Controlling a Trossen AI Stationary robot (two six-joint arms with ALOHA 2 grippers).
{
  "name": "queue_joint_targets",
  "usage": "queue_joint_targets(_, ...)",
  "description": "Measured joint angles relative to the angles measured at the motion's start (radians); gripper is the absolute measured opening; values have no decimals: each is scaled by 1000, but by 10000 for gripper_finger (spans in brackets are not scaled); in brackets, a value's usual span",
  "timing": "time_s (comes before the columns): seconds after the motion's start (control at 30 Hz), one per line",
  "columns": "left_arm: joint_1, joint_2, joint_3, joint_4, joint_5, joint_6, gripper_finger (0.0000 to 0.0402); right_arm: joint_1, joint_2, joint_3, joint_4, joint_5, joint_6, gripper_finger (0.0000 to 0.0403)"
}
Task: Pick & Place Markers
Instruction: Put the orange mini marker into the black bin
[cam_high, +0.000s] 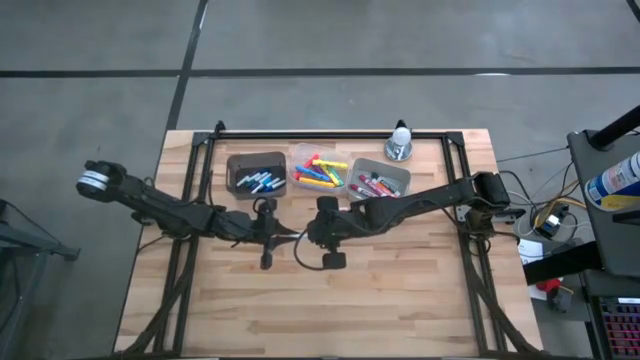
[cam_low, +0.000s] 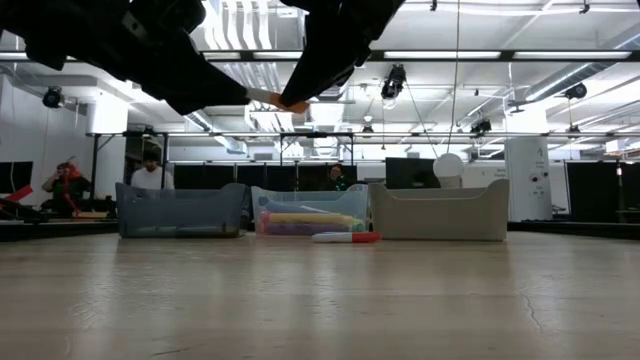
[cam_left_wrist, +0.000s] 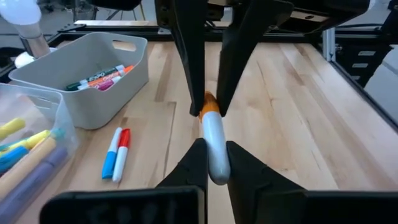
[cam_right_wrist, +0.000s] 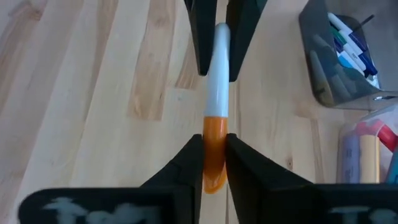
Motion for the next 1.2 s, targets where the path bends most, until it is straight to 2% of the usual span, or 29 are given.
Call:
queue_joint_targets(0.2, 0, -32, 2, -73, -50, 0, 27, 4, 0, 0, -2, 3, 6, 126)
queue_joint_targets(0.3, 3, -51, 2, -143, -127, -14, 27, 6, 0, 0, -4, 11, 21, 158)
queue_joint_targets(0.47, 3, -96, 2, -289, -318, -79, 31, 7, 0, -1, -12, 18, 57, 187)
queue_joint_targets(0.67, 18, -145, 3, -511, -660, -223, 31, 8, 0, 1, -26, 22, 114, 189)
queue_joint_targets(0.73, 44, -162, 3, -580, -725, -306, 31, 8, 0, 1, -33, 21, 114, 189)
queue_joint_targets(0.8, 84, -177, 3, -655, -729, -410, 31, 6, 0, 1, -33, 22, 115, 189)
queue_joint_targets(0.9, 165, -187, 3, -750, -677, -493, 31, 5, 0, 1, -33, 22, 117, 189)
queue_joint_targets(1.07, 323, -185, 3, -785, -507, -540, 32, 7, 0, 1, -30, 22, 117, 187)
queue_joint_targets(1.2, 448, -184, 3, -783, -369, -522, 32, 6, 0, 1, -30, 23, 117, 187)
